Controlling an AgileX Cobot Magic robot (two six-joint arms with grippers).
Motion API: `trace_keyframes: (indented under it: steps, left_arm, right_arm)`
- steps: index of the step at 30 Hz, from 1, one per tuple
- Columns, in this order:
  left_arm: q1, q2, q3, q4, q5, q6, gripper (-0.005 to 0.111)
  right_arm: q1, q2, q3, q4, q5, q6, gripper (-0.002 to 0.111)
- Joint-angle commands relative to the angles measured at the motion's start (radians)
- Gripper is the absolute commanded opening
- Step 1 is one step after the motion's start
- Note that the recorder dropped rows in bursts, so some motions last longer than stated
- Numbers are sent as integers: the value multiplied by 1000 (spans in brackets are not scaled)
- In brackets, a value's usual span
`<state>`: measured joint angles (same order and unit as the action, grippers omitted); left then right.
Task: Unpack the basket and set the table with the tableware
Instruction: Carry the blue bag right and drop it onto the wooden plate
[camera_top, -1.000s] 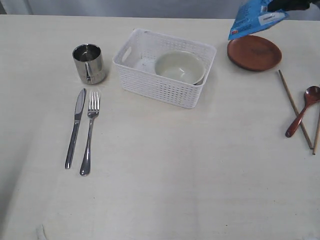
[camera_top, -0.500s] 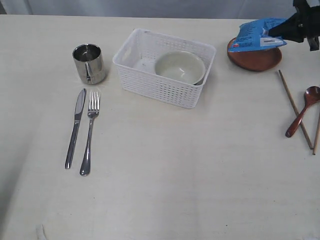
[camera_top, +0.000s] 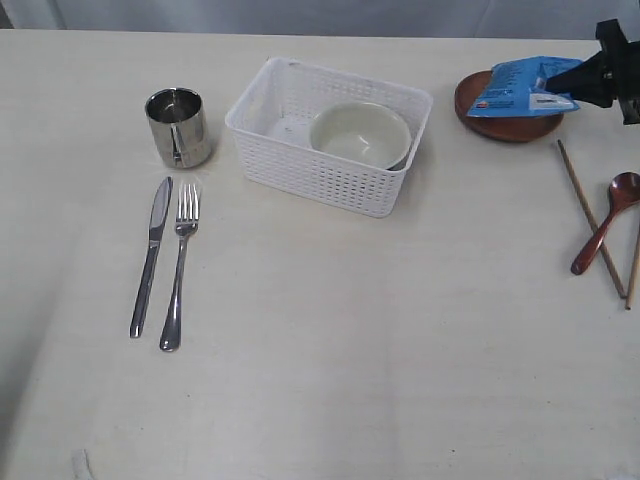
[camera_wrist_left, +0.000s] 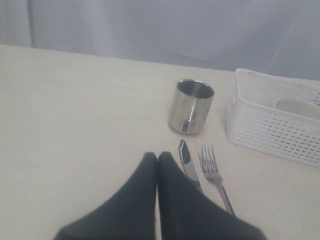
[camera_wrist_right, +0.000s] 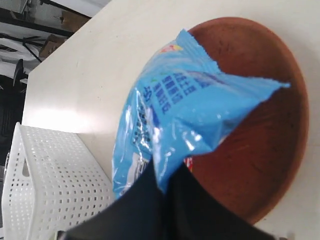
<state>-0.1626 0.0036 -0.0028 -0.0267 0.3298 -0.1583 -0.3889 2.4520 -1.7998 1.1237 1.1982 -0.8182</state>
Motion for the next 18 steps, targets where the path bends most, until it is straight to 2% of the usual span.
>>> trace_keyframes:
  steps: [1,5,7,10,13,18]
  left_arm:
    - [1,-4,3,-6,-11,1,0]
    - [1,-4,3,-6,-11,1,0]
    - [1,-4,3,-6,-11,1,0]
    - [1,-4,3,-6,-11,1,0]
    - [1,-4,3,-6,-11,1,0]
    - [1,-4,3,-5,-11,1,0]
  right_arm:
    - [-11,-5,-2,28,-1,-39,12]
    - [-11,-3,-2,101,16,-39,35]
    - [-11,-3,-2,103,16,-35,41]
    - [-11,-3,-2,80,16,-20,41]
    - [-11,-1,-2,-58,14,69,41]
    - [-16,-7,-2,-42,23,172,41]
